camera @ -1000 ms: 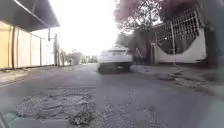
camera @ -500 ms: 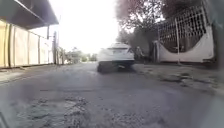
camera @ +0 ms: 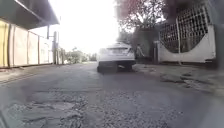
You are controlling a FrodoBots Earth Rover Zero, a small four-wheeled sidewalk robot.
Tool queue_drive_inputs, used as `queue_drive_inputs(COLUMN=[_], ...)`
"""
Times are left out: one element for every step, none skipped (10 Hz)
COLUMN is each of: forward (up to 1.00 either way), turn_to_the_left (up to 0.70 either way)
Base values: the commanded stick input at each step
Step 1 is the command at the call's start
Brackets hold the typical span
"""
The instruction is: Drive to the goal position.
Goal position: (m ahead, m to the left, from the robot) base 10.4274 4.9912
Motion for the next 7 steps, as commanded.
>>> queue_drive_inputs(forward=[1.0,1.0,1.0,1.0,1.0,1.0,0.98], turn_to_the_left=[0.0,0.0,0.0,0.0,0.0,0.0,0.0])
